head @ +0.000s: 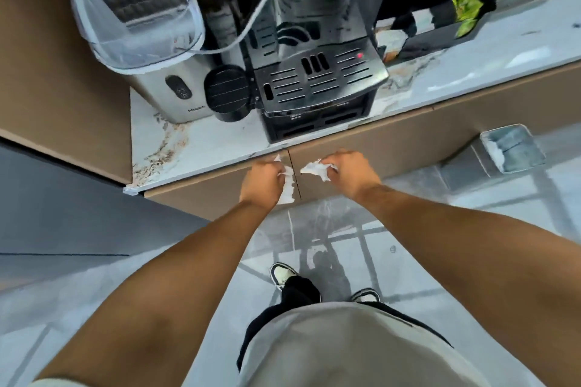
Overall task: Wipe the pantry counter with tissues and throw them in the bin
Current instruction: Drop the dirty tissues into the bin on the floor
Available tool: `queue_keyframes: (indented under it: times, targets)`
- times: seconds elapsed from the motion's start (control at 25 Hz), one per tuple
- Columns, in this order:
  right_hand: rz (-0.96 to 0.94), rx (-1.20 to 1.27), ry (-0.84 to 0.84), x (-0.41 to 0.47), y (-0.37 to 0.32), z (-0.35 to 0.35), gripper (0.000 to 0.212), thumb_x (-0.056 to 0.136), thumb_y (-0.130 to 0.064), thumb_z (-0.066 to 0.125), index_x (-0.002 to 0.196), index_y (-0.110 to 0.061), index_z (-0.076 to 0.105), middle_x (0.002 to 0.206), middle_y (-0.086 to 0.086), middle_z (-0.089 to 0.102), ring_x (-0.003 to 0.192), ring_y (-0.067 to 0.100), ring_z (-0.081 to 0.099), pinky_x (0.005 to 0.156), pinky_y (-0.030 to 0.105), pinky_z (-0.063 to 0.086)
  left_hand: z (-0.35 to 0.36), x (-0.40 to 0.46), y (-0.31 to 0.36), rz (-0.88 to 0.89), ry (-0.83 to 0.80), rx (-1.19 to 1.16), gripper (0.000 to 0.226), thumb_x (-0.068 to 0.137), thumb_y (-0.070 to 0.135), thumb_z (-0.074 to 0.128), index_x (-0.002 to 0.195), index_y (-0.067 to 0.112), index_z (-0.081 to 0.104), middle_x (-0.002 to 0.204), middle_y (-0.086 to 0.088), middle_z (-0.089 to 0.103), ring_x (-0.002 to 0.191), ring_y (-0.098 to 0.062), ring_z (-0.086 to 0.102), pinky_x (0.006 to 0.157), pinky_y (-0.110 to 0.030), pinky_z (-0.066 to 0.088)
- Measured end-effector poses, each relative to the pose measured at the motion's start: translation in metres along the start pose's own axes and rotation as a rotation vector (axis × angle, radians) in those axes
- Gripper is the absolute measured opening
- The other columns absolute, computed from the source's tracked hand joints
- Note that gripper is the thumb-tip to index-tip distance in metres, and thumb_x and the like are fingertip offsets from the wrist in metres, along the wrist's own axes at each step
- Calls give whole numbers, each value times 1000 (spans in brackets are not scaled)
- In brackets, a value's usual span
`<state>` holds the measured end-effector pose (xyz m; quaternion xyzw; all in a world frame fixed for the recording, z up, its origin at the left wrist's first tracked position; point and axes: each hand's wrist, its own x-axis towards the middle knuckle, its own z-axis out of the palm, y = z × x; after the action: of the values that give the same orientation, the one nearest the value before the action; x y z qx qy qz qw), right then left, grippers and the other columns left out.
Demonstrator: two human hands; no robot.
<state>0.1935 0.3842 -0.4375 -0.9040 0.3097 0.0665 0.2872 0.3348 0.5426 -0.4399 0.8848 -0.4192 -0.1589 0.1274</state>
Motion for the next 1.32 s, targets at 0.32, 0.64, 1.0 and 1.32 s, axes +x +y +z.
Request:
queue_keyframes:
  times: [0.32,0.64,1.0,1.32]
  targets:
    - [230,71,198,-86,150,-59,32,92,-15,55,121,-13,68,121,16,64,107,36,62,92,34,48,62,26,174,222,-77,39,24,92,10,56,106,16,74,112,-9,64,100,-32,64,81,-35,49]
    - [482,162,373,-176,284,-114,26,92,-16,57,112,-12,72,105,16,64,97,34,61,79,34,48,114,46,336,484,-138,68,19,91,10,56,96,10,74,103,-11,63,94,-33,63,79,-38,50]
    - [726,214,499,-235,415,-156,22,93,-14,54,104,-6,70,106,18,66,97,36,60,81,39,49,189,84,490,695,-236,109,14,91,12,57,89,12,71,97,-7,61,90,-30,61,68,-31,36]
    - [751,236,414,-207,547,-214,18,89,-14,58,98,-10,72,96,14,65,89,33,60,73,35,47,244,168,613,556,-243,48,18,89,11,57,96,14,74,107,-9,67,96,-34,64,75,-38,51]
